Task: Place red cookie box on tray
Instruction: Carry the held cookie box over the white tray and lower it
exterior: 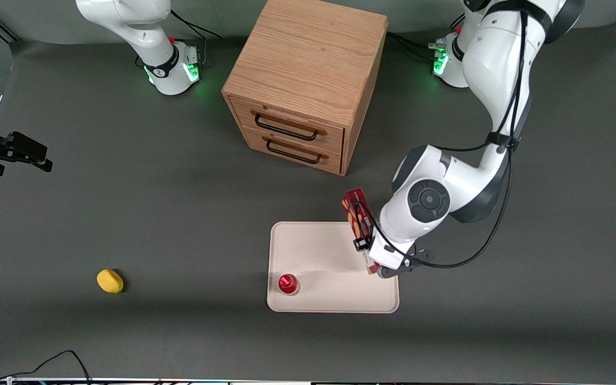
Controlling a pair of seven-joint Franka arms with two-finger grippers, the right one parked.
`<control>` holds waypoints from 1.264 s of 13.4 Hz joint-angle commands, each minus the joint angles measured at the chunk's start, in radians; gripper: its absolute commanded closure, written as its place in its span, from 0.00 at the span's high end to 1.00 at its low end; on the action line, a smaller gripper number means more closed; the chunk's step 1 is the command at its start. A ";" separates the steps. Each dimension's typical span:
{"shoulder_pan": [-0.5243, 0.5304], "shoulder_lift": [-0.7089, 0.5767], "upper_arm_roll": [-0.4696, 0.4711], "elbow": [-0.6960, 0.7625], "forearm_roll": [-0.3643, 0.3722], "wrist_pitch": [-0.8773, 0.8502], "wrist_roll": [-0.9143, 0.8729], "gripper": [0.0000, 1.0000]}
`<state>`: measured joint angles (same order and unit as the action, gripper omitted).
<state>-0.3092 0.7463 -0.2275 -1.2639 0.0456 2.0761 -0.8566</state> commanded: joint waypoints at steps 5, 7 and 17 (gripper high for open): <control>0.032 0.117 0.005 0.078 0.063 0.097 0.045 0.00; 0.028 0.129 0.005 0.072 0.062 0.122 0.045 0.00; 0.009 0.163 0.005 0.029 0.125 0.188 0.047 0.35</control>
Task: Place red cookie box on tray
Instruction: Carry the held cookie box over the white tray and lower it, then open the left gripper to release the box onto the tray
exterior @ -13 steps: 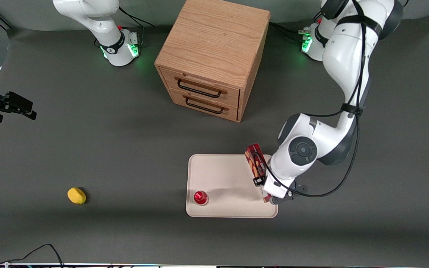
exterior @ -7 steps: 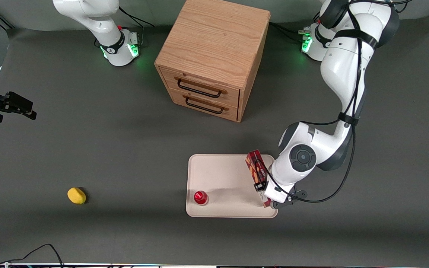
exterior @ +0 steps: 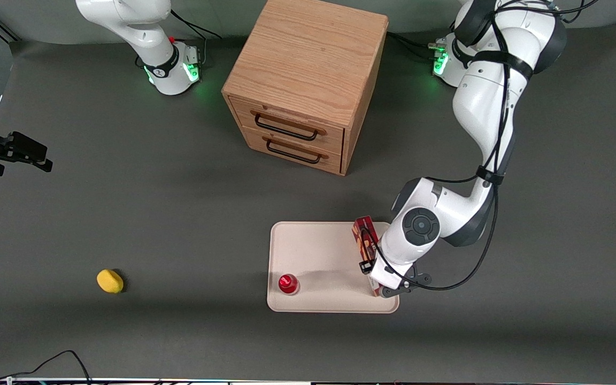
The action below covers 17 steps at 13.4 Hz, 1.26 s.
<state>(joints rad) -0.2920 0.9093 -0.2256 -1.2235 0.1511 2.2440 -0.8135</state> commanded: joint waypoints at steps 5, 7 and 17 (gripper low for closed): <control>-0.004 -0.007 0.003 -0.008 0.018 0.002 0.005 1.00; -0.002 -0.033 0.003 -0.005 0.018 -0.032 -0.003 1.00; 0.077 -0.458 0.002 -0.024 -0.061 -0.711 0.238 1.00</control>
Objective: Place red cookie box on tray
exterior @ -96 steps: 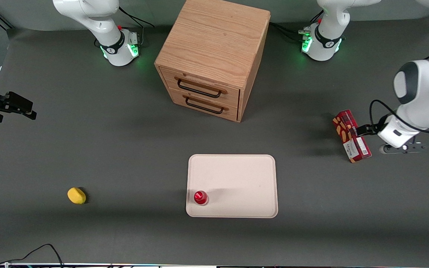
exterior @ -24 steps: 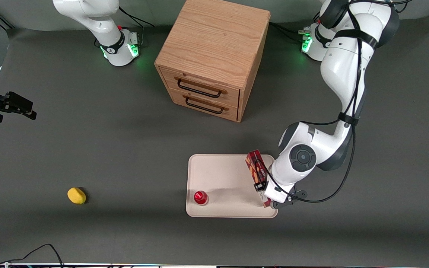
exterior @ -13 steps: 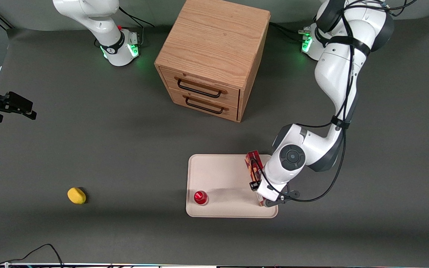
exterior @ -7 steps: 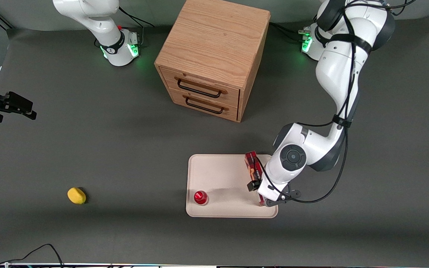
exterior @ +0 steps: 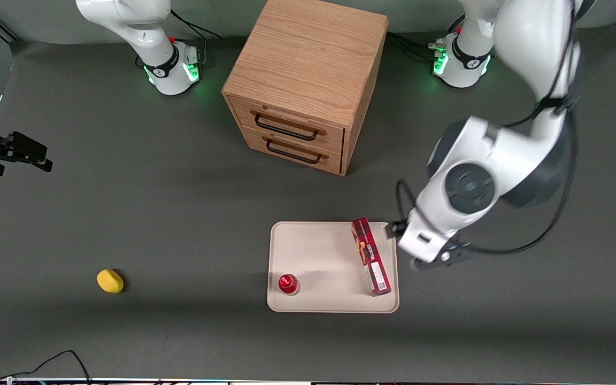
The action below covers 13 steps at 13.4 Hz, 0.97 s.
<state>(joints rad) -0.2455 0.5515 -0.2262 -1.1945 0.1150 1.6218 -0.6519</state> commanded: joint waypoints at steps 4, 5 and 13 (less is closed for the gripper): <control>0.144 -0.361 0.002 -0.279 -0.055 -0.131 0.254 1.00; 0.190 -0.433 0.004 -0.348 -0.087 -0.131 0.321 1.00; 0.176 -0.559 0.317 -0.364 -0.089 -0.232 0.776 1.00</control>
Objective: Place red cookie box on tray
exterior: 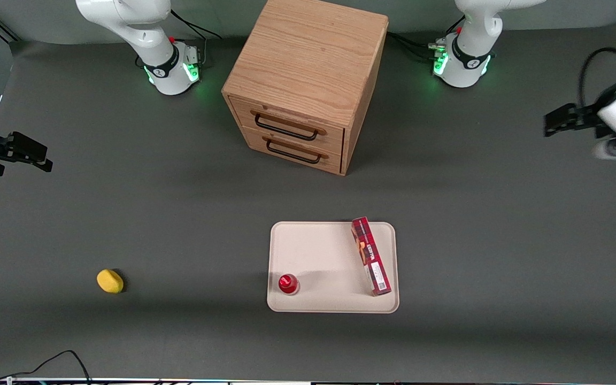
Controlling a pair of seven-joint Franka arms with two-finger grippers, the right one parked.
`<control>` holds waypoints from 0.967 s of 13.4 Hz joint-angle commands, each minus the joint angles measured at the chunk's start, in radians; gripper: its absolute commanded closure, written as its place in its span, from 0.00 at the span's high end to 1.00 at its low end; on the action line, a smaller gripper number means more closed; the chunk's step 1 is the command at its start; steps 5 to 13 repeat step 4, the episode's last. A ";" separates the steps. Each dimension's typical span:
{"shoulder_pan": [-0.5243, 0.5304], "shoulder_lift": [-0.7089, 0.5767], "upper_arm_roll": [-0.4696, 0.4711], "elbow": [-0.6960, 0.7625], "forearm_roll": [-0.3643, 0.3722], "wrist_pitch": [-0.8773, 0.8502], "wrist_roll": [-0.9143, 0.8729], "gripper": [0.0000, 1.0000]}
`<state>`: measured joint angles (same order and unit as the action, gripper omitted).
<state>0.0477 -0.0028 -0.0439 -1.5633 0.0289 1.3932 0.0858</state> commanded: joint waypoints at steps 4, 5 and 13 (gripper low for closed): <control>-0.149 -0.002 0.174 0.028 0.000 -0.008 0.034 1.00; -0.149 -0.002 0.174 0.028 0.000 -0.008 0.034 1.00; -0.149 -0.002 0.174 0.028 0.000 -0.008 0.034 1.00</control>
